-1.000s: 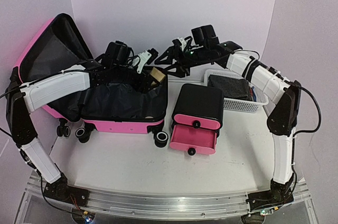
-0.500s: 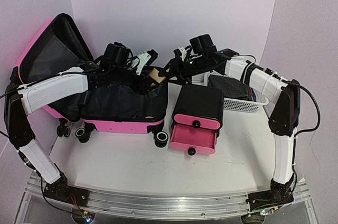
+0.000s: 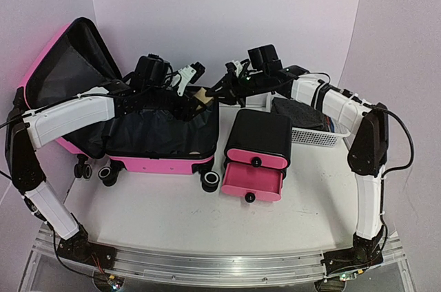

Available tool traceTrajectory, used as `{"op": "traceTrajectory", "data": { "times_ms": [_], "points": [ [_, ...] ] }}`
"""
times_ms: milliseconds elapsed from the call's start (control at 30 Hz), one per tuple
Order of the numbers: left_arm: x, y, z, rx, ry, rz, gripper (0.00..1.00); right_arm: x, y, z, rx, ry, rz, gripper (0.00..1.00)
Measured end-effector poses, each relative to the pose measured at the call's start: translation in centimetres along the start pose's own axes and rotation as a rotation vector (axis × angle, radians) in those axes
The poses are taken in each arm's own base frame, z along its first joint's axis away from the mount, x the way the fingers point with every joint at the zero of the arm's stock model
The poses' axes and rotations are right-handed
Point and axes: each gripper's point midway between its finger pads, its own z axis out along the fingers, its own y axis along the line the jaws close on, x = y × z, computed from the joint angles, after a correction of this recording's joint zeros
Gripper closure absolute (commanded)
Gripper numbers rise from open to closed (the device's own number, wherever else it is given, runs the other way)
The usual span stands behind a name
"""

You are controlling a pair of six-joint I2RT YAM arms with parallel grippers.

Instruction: Open, take out, and arrange the luggage

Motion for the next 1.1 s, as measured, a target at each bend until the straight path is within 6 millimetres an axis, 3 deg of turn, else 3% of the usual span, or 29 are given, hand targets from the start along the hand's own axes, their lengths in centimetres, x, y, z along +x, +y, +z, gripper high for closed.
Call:
{"op": "traceTrajectory", "data": {
  "times_ms": [167, 333, 467, 567, 667, 733, 800, 900, 1000, 1100],
  "points": [
    [-0.4, 0.2, 0.0, -0.025, -0.015, 0.014, 0.43, -0.4, 0.4, 0.2, -0.025, -0.012, 0.066, 1.0],
    [-0.8, 0.4, 0.0, -0.035, -0.028, 0.01, 0.09, -0.8, 0.4, 0.4, -0.044, -0.028, 0.085, 1.0],
    [-0.4, 0.1, -0.6, -0.025, -0.023, -0.01, 0.01, -1.3, -1.2, 0.3, -0.04, -0.036, 0.027, 1.0],
    [-0.1, -0.4, -2.3, -0.007, -0.026, -0.031, 0.0, -1.4, -4.2, -0.8, -0.012, -0.02, -0.046, 1.0],
    [-1.3, -0.2, -5.2, 0.009, -0.074, -0.066, 0.0, -0.6, -7.2, -3.6, 0.06, 0.031, -0.242, 1.0],
    [-2.3, 1.1, -7.5, 0.002, -0.123, -0.118, 0.0, 0.3, -7.4, -5.8, 0.106, 0.065, -0.406, 1.0],
    [-2.9, 3.6, -9.5, -0.039, -0.164, -0.196, 0.0, 2.5, -5.6, -8.4, 0.111, 0.103, -0.609, 1.0],
    [-2.4, 7.9, -11.1, -0.133, -0.199, -0.312, 0.01, 7.3, -1.1, -12.7, 0.072, 0.134, -0.928, 1.0],
    [-0.6, 10.2, -10.7, -0.178, -0.174, -0.424, 0.01, 11.5, 3.4, -16.2, 0.008, 0.126, -1.185, 1.0],
    [1.4, 11.2, -8.8, -0.18, -0.123, -0.52, 0.0, 14.7, 5.3, -17.7, -0.016, 0.15, -1.349, 1.0]
  ]
}}
